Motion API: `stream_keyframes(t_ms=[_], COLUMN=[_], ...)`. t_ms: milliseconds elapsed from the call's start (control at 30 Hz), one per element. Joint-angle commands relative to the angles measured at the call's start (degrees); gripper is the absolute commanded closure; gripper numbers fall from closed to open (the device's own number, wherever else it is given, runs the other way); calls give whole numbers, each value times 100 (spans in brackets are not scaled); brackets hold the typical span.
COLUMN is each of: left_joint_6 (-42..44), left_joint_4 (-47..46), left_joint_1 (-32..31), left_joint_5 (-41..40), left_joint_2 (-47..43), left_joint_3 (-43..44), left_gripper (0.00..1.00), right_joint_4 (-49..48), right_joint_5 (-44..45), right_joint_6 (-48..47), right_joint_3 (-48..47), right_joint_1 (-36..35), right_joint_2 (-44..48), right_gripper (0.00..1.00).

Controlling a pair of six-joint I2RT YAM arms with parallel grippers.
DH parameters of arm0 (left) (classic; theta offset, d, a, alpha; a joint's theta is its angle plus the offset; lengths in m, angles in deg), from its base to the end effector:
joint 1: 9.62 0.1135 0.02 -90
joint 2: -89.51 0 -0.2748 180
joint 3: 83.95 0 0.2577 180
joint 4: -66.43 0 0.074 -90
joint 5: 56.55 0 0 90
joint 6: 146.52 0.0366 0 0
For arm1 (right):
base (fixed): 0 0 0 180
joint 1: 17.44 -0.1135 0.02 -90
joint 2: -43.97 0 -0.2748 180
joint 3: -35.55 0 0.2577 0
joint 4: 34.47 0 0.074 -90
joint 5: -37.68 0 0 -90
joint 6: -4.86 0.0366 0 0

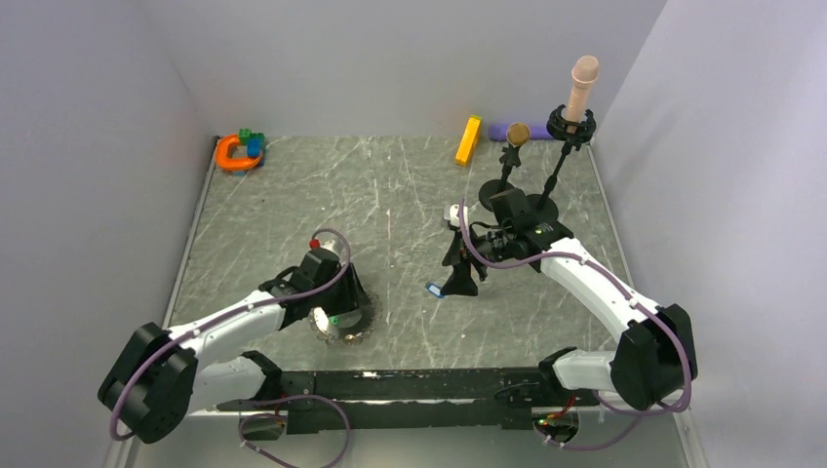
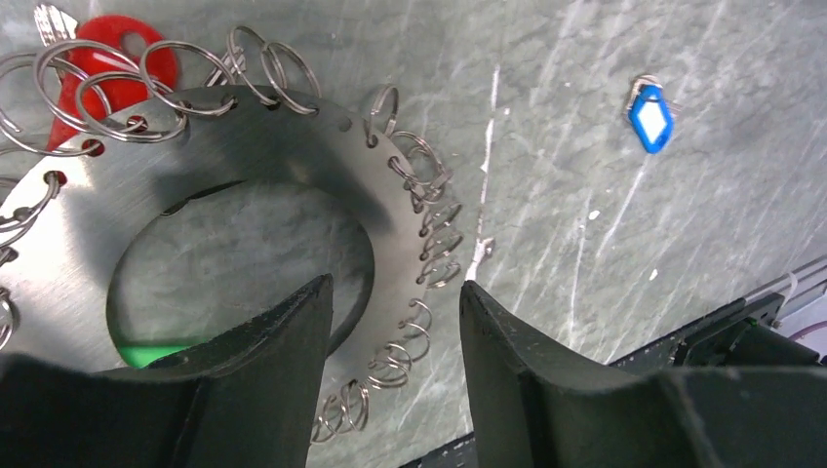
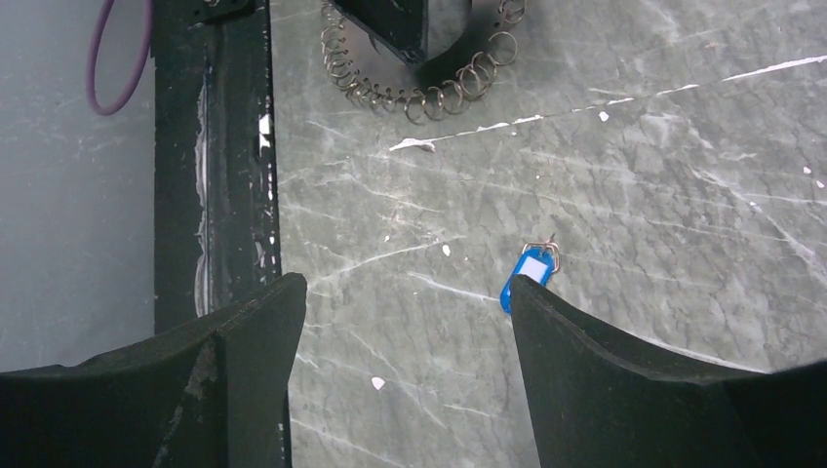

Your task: Put the keys on the keyring

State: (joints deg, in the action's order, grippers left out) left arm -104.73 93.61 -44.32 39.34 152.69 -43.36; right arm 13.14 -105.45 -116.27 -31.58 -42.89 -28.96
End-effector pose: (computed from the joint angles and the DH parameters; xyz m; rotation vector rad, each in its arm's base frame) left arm 0.1666 -0.1199 0.1755 -0.2558 2.5739 -0.7268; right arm 0.2158 0.1351 0.2731 -1.3955 1.8071 1.0880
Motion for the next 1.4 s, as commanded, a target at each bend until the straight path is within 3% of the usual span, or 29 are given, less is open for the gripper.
stream_keyframes(t_ms=[0, 167, 367, 433, 567, 867, 1367], left_joint_6=[-407, -113, 1126, 1285, 1344, 1562, 1778], left_joint_4=[-895, -616, 1575, 1860, 1902, 1917, 1490], left_joint_1=[56, 112, 204, 297, 314, 364, 669], left_joint_5=[80, -193, -1435, -1430, -1335, -1524, -1052], left_joint_2=[305, -51, -320, 76, 889, 1828, 2454], left_joint_3=[-216, -142, 1198, 1530, 1963, 2615, 2656], left_gripper=[45, 48, 49, 58, 73, 73, 73], right_joint_4=[-55, -14, 6, 19, 17, 54, 132], right_joint_5=[-287, -354, -434, -438, -412, -461, -502], right_joint_6=[-162, -208, -232, -248, -252, -286, -367], right_joint_3=[-14, 8, -33, -46, -18, -3, -21], right_joint_1=[-12, -10, -12, -14, -28, -29, -35], right_joint_2=[105, 72, -22, -56, -49, -78, -143], right_gripper=[20, 20, 20, 20, 20, 20, 20])
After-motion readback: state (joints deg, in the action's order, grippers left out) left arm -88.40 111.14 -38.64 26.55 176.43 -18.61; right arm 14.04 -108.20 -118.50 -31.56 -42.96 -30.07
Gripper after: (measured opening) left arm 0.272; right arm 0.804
